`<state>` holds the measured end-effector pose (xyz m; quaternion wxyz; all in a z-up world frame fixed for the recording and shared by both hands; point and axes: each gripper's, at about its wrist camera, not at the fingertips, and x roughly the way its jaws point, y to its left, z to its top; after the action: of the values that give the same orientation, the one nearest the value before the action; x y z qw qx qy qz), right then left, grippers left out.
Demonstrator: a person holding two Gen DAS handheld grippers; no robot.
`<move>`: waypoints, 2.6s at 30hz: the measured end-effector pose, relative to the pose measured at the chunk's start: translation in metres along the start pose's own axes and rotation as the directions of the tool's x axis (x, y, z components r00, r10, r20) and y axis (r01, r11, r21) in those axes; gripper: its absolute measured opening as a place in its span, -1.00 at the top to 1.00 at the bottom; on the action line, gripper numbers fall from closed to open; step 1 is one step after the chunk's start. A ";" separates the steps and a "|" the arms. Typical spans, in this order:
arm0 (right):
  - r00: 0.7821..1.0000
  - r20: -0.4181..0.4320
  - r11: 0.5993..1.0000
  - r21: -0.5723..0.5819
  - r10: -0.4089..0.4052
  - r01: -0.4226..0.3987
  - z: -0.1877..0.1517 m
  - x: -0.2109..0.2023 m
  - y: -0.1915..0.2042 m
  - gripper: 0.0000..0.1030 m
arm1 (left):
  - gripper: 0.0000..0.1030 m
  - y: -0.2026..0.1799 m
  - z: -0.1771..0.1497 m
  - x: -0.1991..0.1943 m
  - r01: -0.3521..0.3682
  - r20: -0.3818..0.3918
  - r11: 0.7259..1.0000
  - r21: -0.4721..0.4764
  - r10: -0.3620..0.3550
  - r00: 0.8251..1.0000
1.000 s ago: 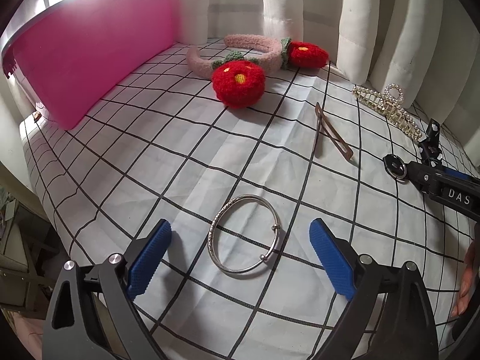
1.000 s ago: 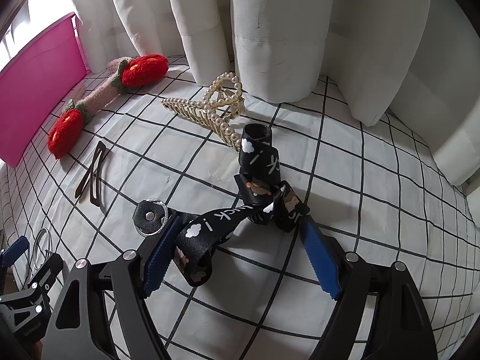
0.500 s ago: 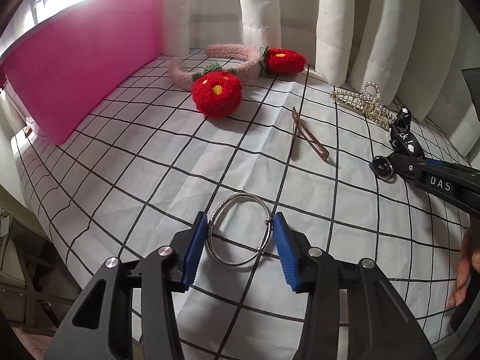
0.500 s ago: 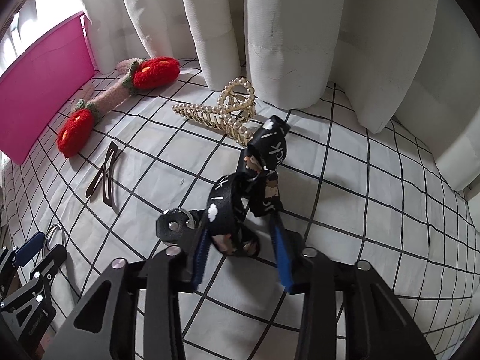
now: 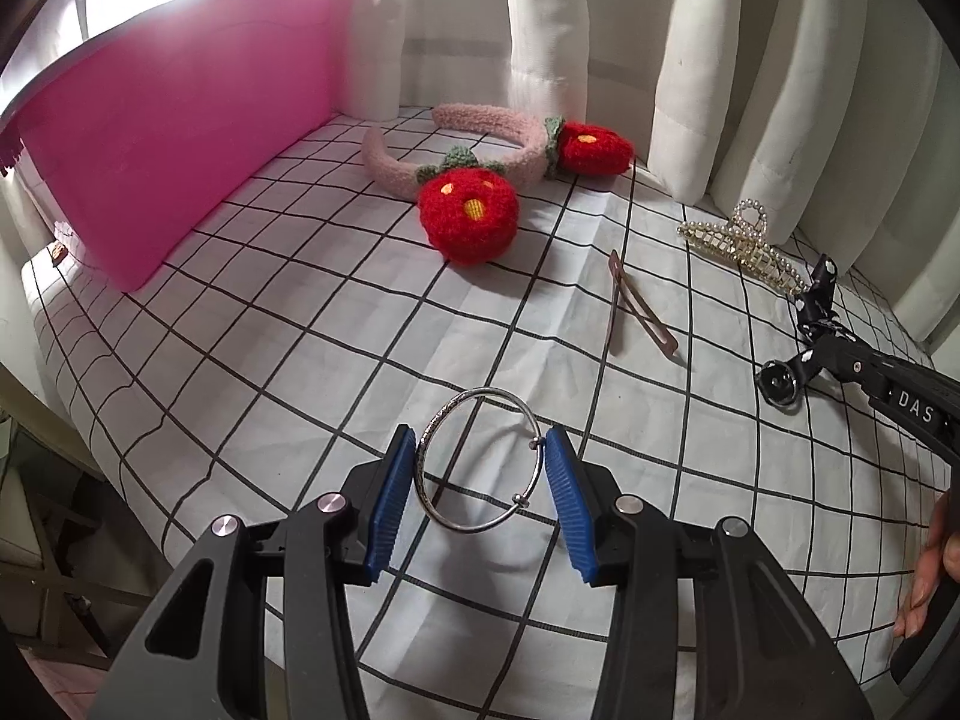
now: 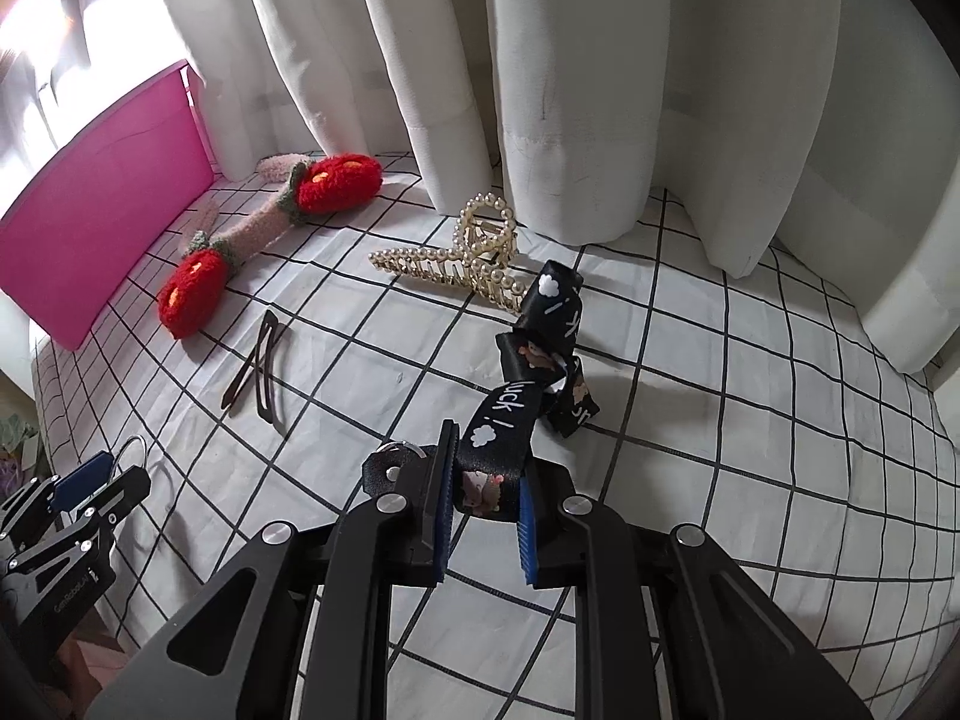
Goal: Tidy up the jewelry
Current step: 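Grasp the silver bangle with the left tool while the right tool grasps the black bracelet, then carry the bangle and the black bracelet over the pink tub with both tools, then open both tools to drop the bangle and bracelet into the tub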
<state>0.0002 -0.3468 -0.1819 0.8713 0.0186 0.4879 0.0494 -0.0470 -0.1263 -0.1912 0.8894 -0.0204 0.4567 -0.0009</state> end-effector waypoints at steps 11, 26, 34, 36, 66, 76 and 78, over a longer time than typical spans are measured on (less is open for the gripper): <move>0.998 0.035 0.998 0.010 0.054 -0.055 0.010 -0.035 0.015 0.67 | 0.16 0.015 0.028 -0.030 0.017 0.070 1.000 0.013 -0.018 0.997; 0.986 0.143 0.997 -0.001 0.079 -0.080 0.047 -0.086 0.064 0.67 | 0.16 0.058 0.094 -0.087 0.026 0.208 0.999 0.035 -0.033 0.978; 0.970 0.229 0.997 -0.020 0.083 -0.080 0.083 -0.112 0.099 0.67 | 0.16 0.082 0.130 -0.109 0.061 0.267 0.996 0.060 -0.075 0.961; 0.964 0.252 0.996 -0.031 0.088 -0.083 0.094 -0.117 0.111 0.67 | 0.16 0.091 0.139 -0.114 0.066 0.282 0.996 0.060 -0.080 0.956; 0.871 0.266 0.889 -0.326 0.413 -0.322 0.268 -0.056 0.372 0.67 | 0.16 0.303 0.250 -0.108 -0.103 0.351 0.987 -0.122 0.140 0.926; 0.904 0.117 0.871 -0.344 0.411 -0.352 0.286 -0.004 0.422 0.67 | 0.16 0.342 0.258 -0.068 -0.149 0.251 0.974 -0.172 0.189 0.949; 0.912 0.090 0.873 -0.342 0.400 -0.348 0.287 0.006 0.429 0.67 | 0.16 0.348 0.259 -0.060 -0.155 0.229 0.971 -0.181 0.195 0.954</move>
<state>0.2191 0.0849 -0.0025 0.8724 -0.0243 0.3899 0.2939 0.1221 0.2315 -0.0047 0.9308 -0.0513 0.3422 0.1176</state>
